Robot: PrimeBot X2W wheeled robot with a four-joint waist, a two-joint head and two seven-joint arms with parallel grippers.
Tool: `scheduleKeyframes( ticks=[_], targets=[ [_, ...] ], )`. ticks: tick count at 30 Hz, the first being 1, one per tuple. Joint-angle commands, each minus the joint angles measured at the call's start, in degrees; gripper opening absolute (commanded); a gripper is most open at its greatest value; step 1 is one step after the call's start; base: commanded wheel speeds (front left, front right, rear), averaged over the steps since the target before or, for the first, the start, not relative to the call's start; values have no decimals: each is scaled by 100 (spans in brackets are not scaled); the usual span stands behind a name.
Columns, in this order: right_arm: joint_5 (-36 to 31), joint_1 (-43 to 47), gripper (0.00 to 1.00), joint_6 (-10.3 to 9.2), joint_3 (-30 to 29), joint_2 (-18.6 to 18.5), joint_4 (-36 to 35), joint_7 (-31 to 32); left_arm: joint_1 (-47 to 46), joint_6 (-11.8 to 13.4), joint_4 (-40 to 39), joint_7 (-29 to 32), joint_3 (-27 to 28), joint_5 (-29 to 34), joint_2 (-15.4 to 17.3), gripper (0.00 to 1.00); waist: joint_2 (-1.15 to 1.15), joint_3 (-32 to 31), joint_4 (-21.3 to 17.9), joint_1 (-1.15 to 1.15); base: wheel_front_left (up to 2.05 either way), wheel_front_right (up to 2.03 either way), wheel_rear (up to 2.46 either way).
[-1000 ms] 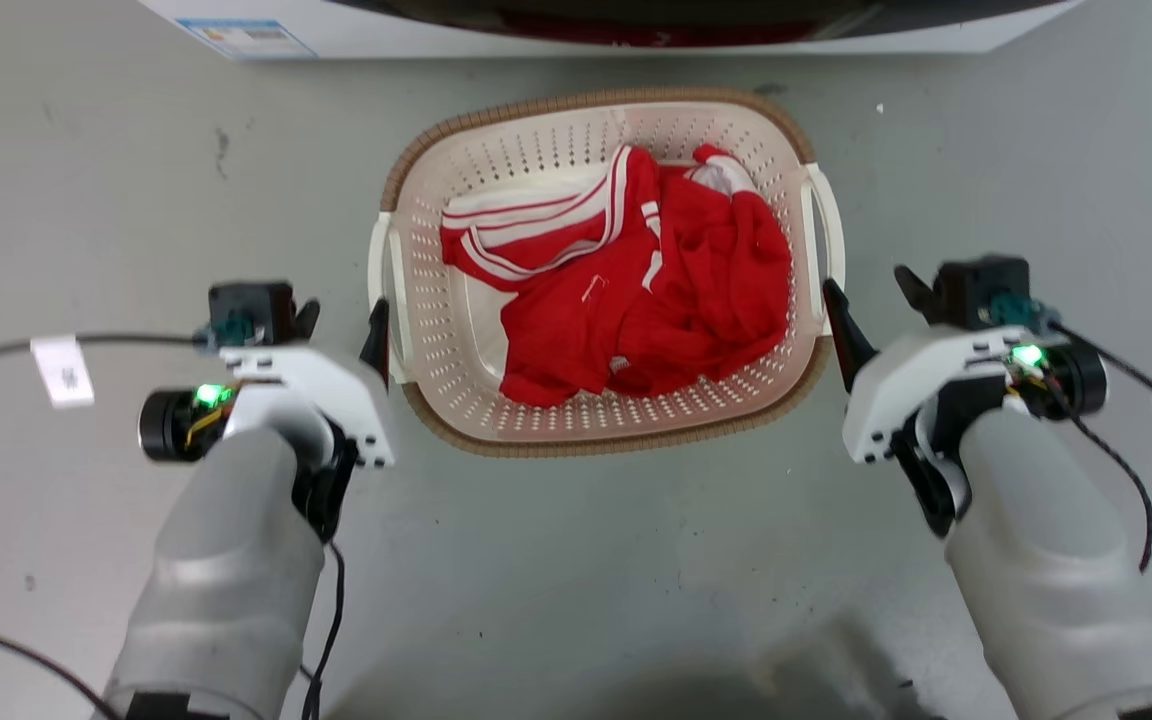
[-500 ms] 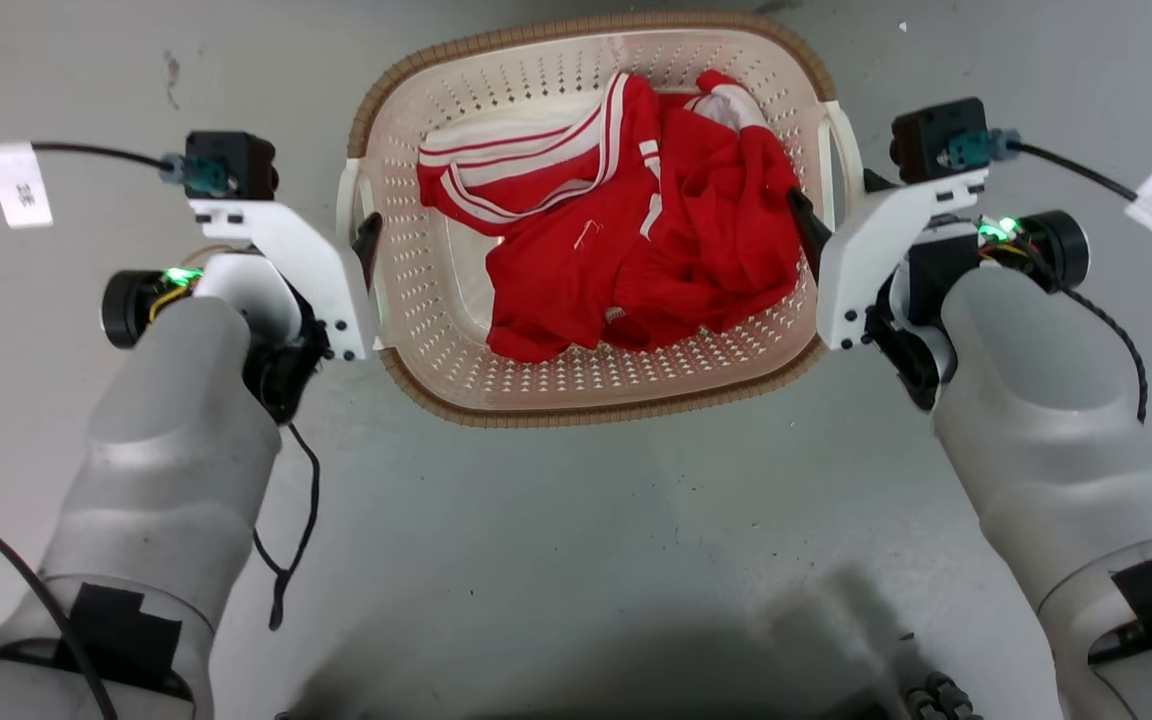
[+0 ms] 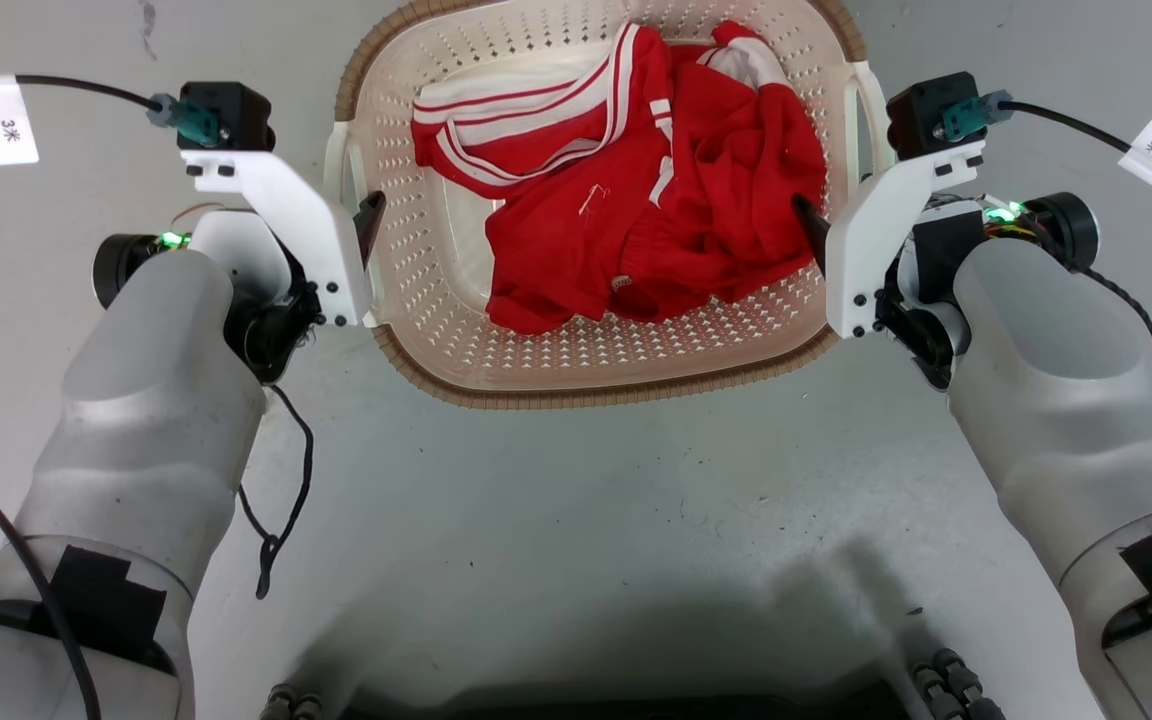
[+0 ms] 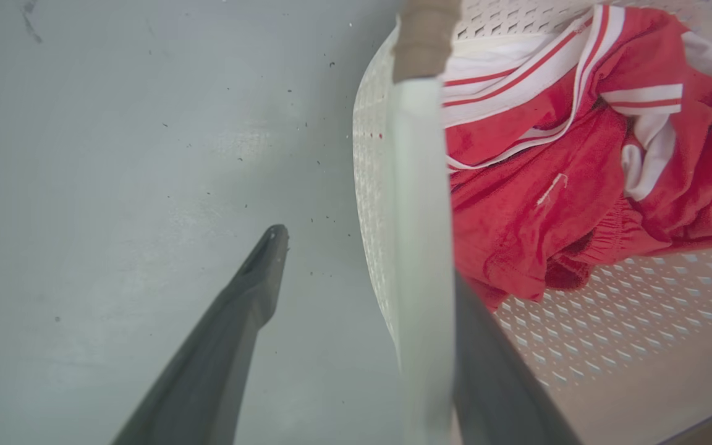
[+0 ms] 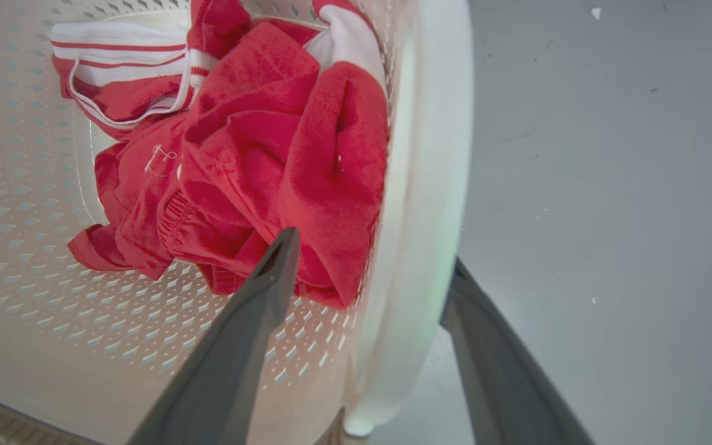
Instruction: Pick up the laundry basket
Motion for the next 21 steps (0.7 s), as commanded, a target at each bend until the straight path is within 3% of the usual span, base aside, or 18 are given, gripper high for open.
scheduleKeyframes(
  ticks=[1,2,3,4,5,21],
  targets=[
    [84,-103,100,-4,52,-9,23,39,-108,13,29,13,-38,-42,15,100,0,38,4,-1,0,0,0],
    [136,-118,100,-4,98,-6,20,76,-127,13,43,19,-73,-90,-3,81,0,58,6,-1,0,0,0],
    [200,-125,44,-4,129,-6,24,90,-147,13,57,18,-108,-128,-15,35,0,72,8,-1,0,0,0],
    [268,-110,9,-4,174,2,28,150,-169,13,69,10,-141,-165,-23,0,0,83,13,-1,0,0,0],
    [360,-88,0,-4,221,22,1,192,-169,13,77,73,-184,-238,-50,0,0,89,14,-1,0,0,0],
    [1376,154,0,11,915,-7,-192,691,-89,9,316,188,-757,-796,-144,0,0,-551,-13,-1,0,0,0]
  ],
)
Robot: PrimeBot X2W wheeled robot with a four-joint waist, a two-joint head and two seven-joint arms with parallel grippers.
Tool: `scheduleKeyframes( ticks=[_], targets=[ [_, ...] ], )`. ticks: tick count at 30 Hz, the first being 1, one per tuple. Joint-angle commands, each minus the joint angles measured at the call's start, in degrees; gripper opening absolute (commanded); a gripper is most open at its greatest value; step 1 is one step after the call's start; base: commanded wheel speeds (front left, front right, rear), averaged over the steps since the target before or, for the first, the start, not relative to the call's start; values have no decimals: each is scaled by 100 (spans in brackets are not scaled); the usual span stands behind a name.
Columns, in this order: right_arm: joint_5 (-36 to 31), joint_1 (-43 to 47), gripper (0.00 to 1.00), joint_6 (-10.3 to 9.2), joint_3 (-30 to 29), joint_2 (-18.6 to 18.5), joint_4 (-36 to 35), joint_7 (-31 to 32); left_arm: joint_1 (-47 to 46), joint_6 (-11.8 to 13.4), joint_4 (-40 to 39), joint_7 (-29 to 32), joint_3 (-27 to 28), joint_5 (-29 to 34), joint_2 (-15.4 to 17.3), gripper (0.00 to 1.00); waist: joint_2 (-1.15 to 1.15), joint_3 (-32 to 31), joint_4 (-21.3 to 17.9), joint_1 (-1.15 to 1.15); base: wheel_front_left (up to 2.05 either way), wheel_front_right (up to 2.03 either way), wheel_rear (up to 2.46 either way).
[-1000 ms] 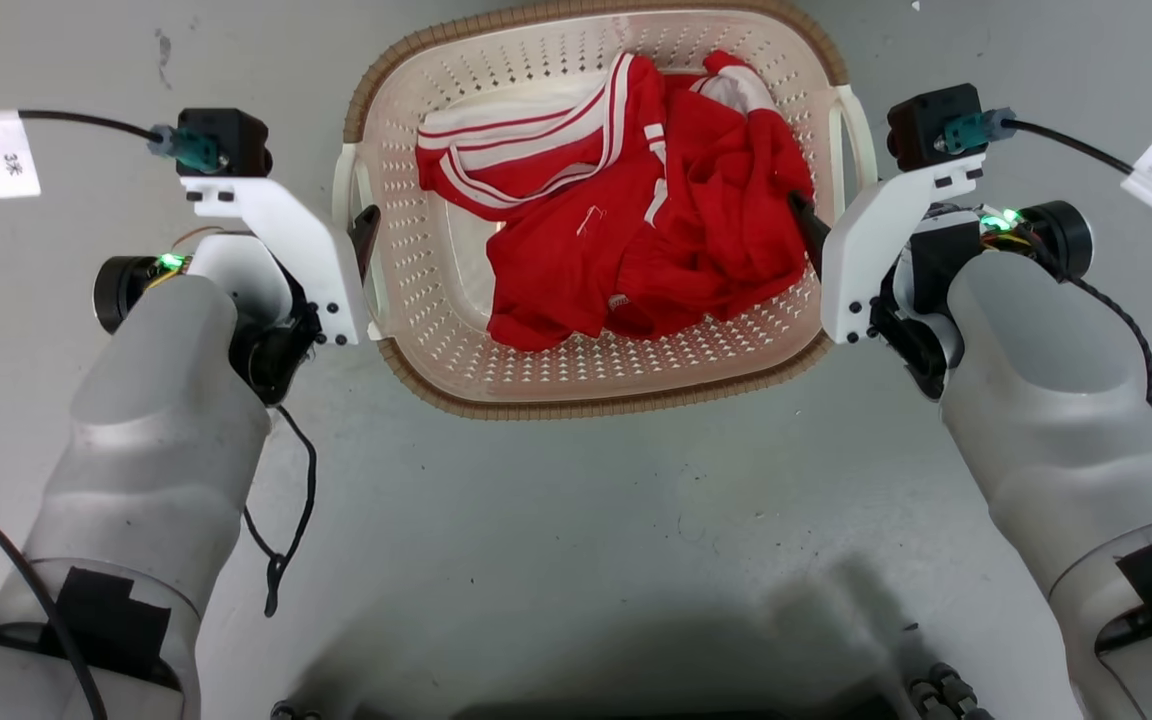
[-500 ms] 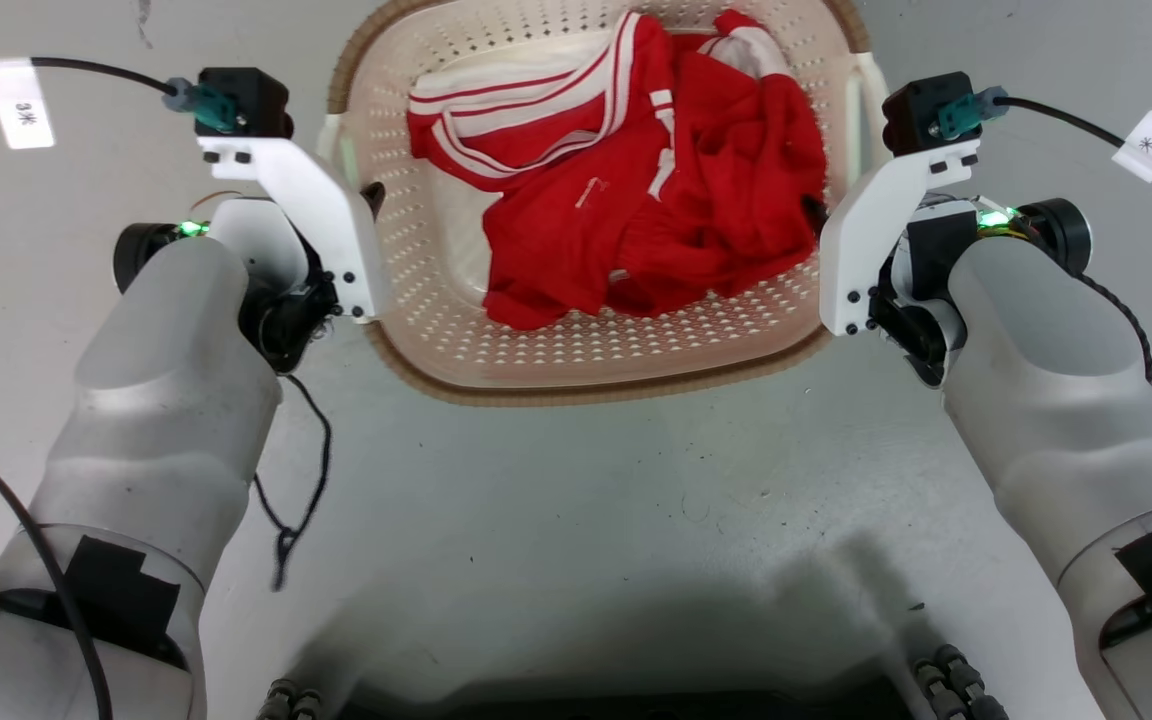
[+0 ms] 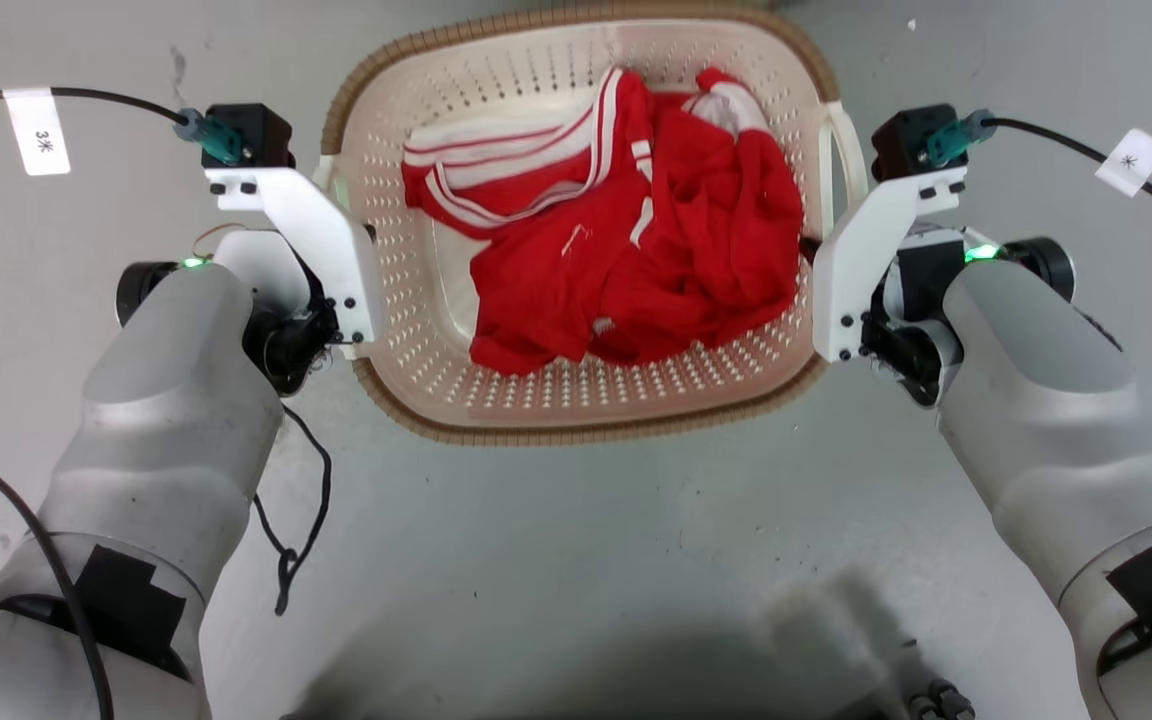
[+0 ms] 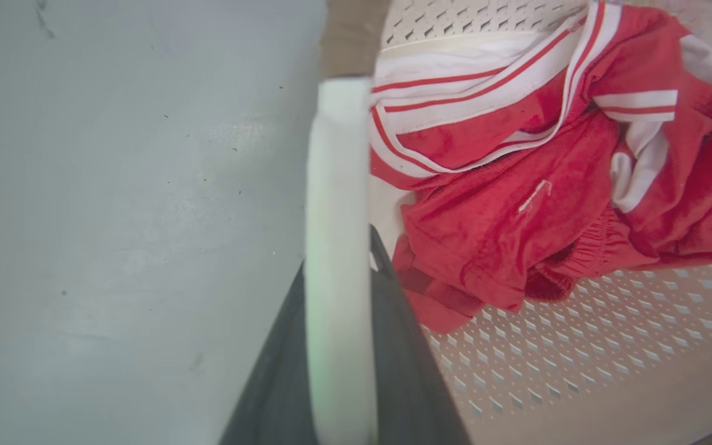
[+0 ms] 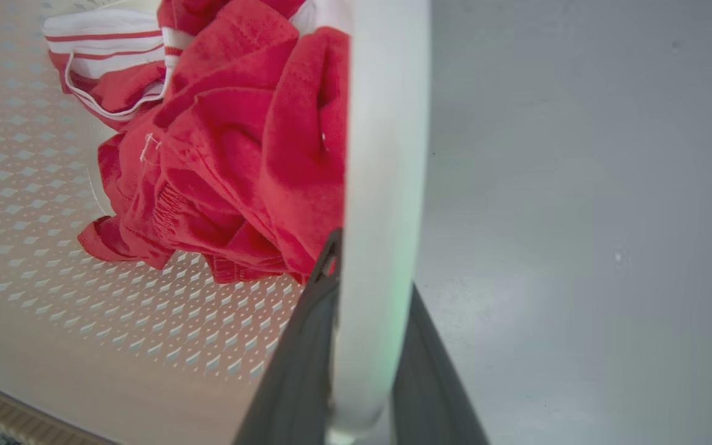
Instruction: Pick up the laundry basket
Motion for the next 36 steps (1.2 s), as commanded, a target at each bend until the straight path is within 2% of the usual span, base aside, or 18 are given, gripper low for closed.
scheduleKeyframes(
  ticks=[1,10,12,29,36],
  targets=[
    [102,69,0,30,90,48,-56,137,41,3,13,30,-59,-38,-73,0,0,-246,-15,0,0,0,0],
    [684,268,0,50,377,-7,-138,957,206,-11,154,483,-268,-387,-260,0,0,-1157,-12,0,0,0,0],
    [887,386,0,50,461,-35,-135,1224,335,-13,171,693,-346,-537,-311,0,0,-1570,3,0,0,0,0],
    [1653,764,0,50,601,-1,163,2343,789,-26,229,1710,-678,-1163,-386,0,0,-3436,-7,0,0,0,0],
    [1822,1081,0,50,608,86,396,2756,1194,-26,318,1911,-813,-1327,-451,0,0,-4175,-8,0,0,0,0]
  ],
)
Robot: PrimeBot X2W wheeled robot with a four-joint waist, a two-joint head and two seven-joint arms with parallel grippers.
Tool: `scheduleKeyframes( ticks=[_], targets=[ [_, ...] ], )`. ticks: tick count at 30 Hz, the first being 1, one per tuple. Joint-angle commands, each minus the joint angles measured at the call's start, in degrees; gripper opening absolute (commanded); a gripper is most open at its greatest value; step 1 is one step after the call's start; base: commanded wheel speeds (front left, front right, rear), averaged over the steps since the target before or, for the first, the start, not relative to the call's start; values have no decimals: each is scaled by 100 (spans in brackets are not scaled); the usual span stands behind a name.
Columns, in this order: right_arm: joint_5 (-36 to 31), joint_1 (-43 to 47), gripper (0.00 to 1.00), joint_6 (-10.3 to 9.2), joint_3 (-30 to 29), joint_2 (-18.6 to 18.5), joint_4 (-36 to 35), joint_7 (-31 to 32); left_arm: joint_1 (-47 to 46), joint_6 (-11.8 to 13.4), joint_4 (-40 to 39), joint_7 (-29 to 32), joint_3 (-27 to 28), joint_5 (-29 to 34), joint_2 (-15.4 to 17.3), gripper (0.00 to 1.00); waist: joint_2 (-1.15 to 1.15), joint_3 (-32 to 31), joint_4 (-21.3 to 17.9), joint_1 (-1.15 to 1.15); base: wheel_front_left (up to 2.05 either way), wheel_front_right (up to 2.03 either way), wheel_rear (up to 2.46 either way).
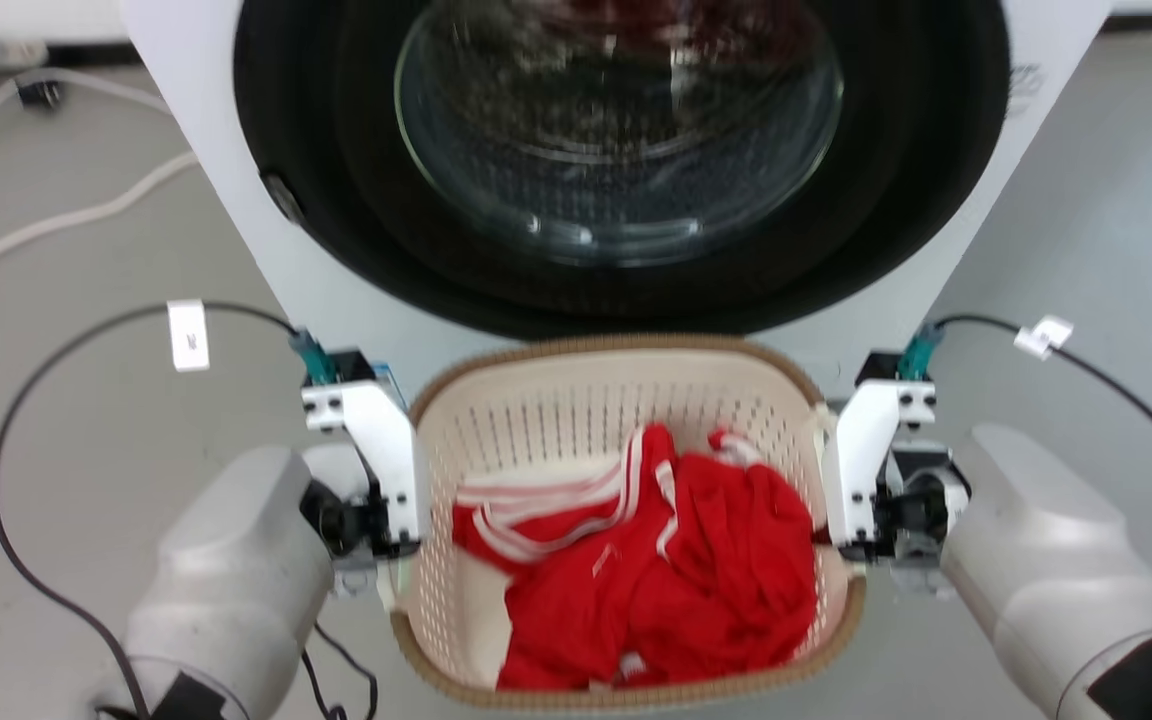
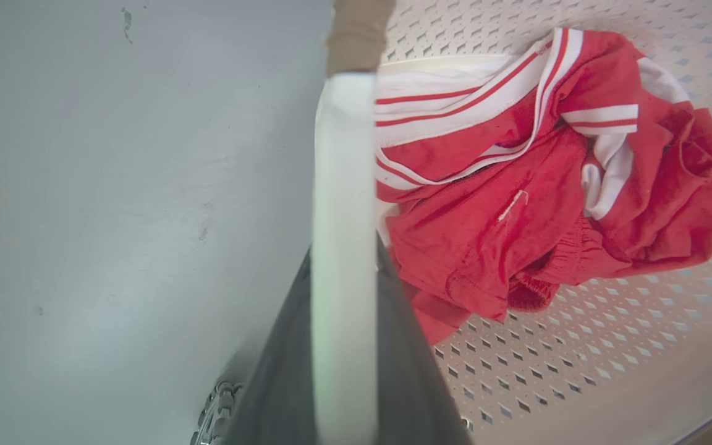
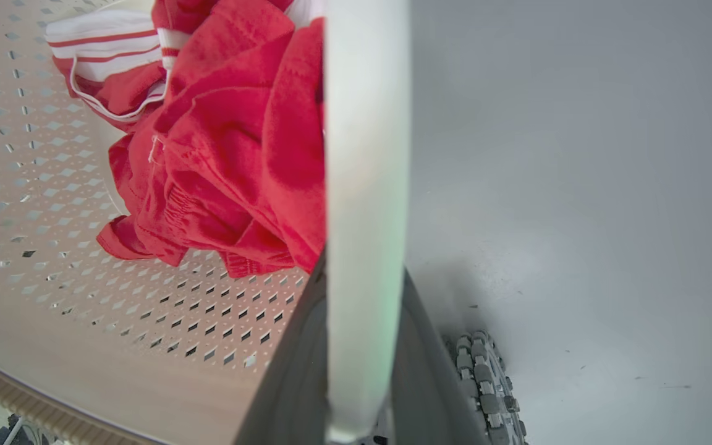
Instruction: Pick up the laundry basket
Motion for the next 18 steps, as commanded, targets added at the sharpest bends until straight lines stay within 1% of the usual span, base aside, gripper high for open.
scheduleKeyframes(
  ticks=[1,6,18],
  targets=[
    [79,75,0,76,2,186,-49,41,99,-63,-54,28,-20,-59,-167,0,0,-346,4,1,0,0,0],
    [118,361,0,76,26,259,33,269,430,-64,-27,135,-105,-172,-228,0,0,-768,19,1,0,0,0],
    [88,848,0,77,94,352,88,412,872,-67,48,230,-311,-293,-321,0,0,-1237,41,1,0,0,0]
  ],
)
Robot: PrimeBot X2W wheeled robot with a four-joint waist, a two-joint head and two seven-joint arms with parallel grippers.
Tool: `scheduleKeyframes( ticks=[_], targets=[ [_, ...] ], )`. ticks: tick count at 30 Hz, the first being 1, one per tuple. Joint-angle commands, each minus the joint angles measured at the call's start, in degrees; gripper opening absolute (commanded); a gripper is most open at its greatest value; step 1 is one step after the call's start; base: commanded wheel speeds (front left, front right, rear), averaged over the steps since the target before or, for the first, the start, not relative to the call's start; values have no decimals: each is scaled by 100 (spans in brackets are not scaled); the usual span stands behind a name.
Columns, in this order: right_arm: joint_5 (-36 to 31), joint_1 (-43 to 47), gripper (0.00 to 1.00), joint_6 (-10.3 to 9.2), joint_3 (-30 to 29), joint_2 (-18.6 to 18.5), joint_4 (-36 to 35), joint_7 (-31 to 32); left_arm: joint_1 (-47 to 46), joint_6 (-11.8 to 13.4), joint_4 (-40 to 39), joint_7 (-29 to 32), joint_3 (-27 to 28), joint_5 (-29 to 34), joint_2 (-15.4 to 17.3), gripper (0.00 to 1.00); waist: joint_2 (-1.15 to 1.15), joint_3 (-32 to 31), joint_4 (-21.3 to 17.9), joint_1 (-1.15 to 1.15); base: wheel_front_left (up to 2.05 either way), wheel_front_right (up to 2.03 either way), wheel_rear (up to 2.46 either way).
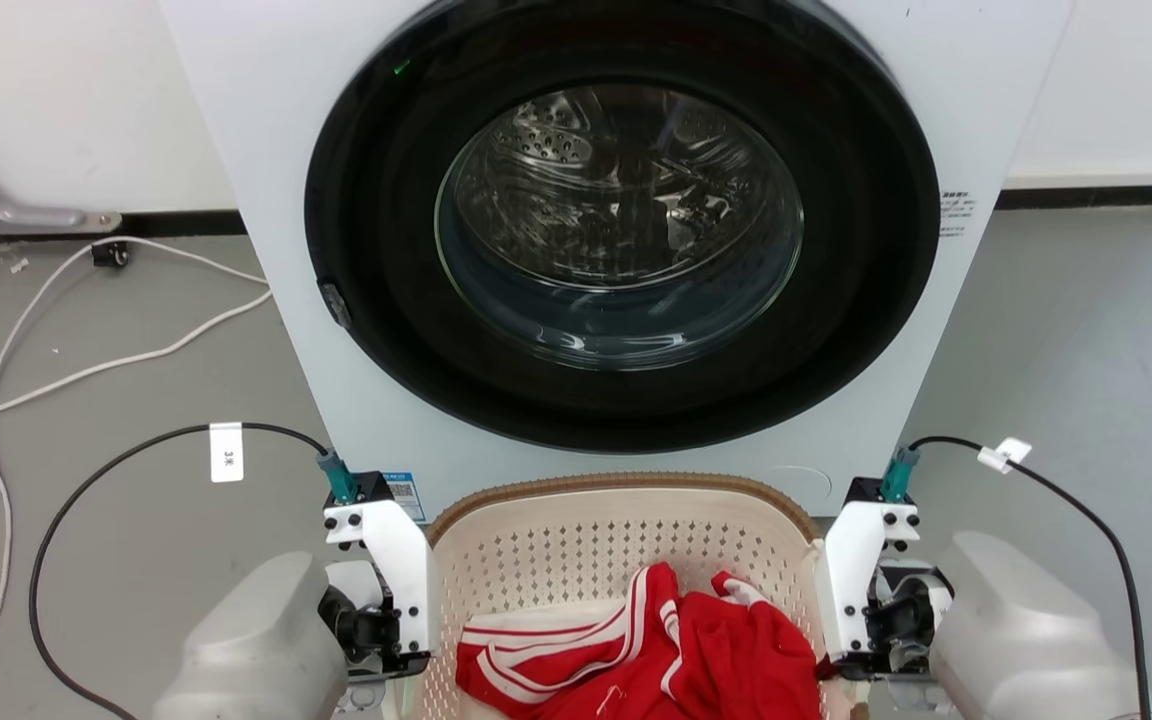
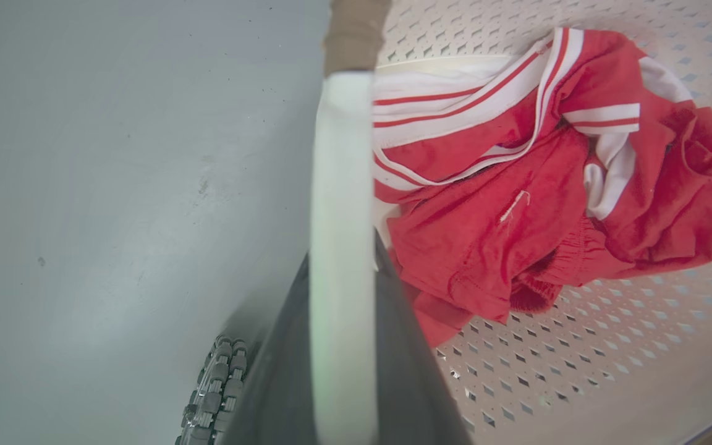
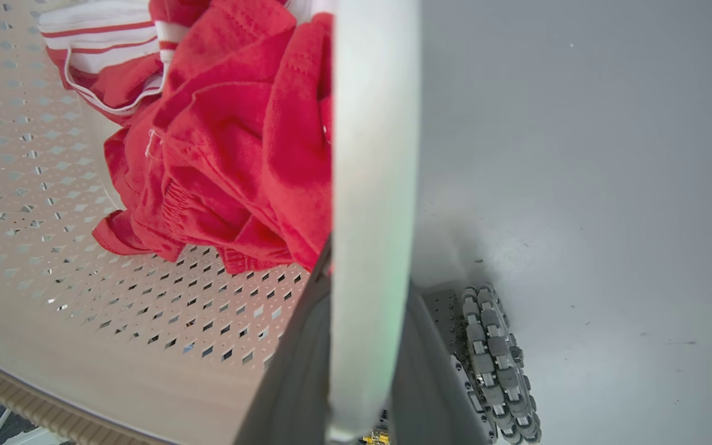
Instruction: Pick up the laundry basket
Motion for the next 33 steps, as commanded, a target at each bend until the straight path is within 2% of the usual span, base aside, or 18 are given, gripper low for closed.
scheduleKeyframes(
  ticks=[1,13,33],
  targets=[
    [54,57,0,77,-11,238,-80,10,55,-73,-81,10,-13,-77,-213,0,0,-58,6,1,0,0,0],
    [1,274,0,78,-88,265,-73,-66,245,-74,-69,-170,-108,-192,-221,0,0,-326,1,1,0,0,0],
    [-180,377,0,77,-288,246,-72,-204,254,-73,-94,-502,-263,-278,-126,0,0,-306,-16,1,0,0,0]
  ],
)
